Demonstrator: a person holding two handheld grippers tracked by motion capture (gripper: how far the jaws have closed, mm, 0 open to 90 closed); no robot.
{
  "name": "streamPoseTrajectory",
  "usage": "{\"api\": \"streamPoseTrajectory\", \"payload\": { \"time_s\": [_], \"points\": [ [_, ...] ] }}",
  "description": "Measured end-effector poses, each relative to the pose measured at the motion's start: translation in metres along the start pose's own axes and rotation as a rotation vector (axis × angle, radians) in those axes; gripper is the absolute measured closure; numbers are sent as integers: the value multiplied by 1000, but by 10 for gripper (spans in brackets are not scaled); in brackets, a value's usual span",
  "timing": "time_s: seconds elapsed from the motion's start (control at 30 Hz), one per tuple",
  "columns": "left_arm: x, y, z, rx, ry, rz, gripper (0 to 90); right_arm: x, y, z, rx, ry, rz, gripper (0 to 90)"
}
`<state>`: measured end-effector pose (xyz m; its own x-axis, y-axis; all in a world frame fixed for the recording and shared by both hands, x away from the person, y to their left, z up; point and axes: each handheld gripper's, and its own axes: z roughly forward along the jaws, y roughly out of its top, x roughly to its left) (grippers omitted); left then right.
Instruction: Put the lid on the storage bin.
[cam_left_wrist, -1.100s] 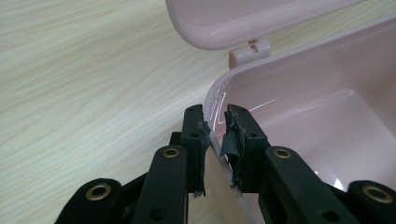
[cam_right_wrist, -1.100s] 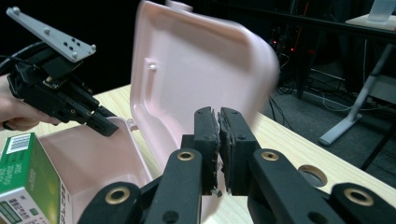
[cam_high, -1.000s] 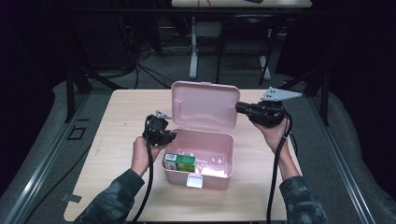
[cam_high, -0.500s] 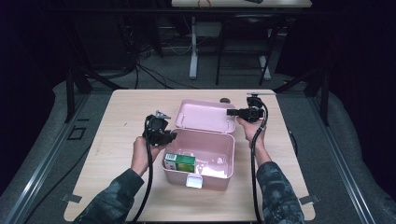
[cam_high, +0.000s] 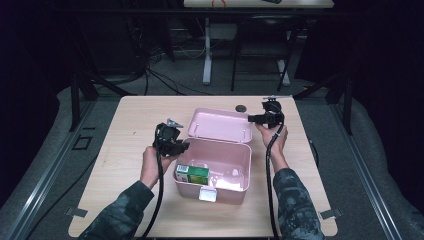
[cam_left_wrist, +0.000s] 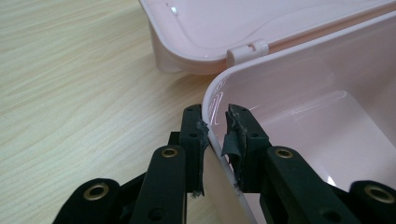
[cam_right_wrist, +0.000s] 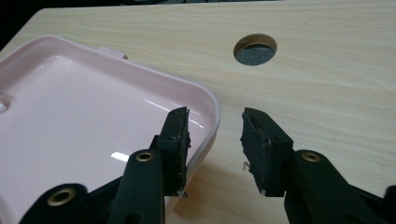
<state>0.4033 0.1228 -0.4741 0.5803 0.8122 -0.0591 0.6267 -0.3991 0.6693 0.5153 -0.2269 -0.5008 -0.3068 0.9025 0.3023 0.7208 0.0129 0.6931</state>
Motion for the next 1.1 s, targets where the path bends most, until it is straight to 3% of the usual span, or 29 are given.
{"api": "streamPoseTrajectory", "payload": {
  "time_s": [0.27,0.4,0.6,0.83,1.1],
  "points": [
    [1,0,0,2,-9,2,766,8,4,16,31,-11,-32,727],
    [1,0,0,1,-12,1,766,9,5,17,23,-22,-13,769],
    [0,0,0,2,-7,4,765,16,11,8,-41,-42,-54,783],
    [-1,0,0,0,-11,1,766,19,18,-12,-127,-22,-76,792],
    [0,-1,1,-1,-9,-2,765,26,27,-36,-218,14,-136,792]
  ]
}}
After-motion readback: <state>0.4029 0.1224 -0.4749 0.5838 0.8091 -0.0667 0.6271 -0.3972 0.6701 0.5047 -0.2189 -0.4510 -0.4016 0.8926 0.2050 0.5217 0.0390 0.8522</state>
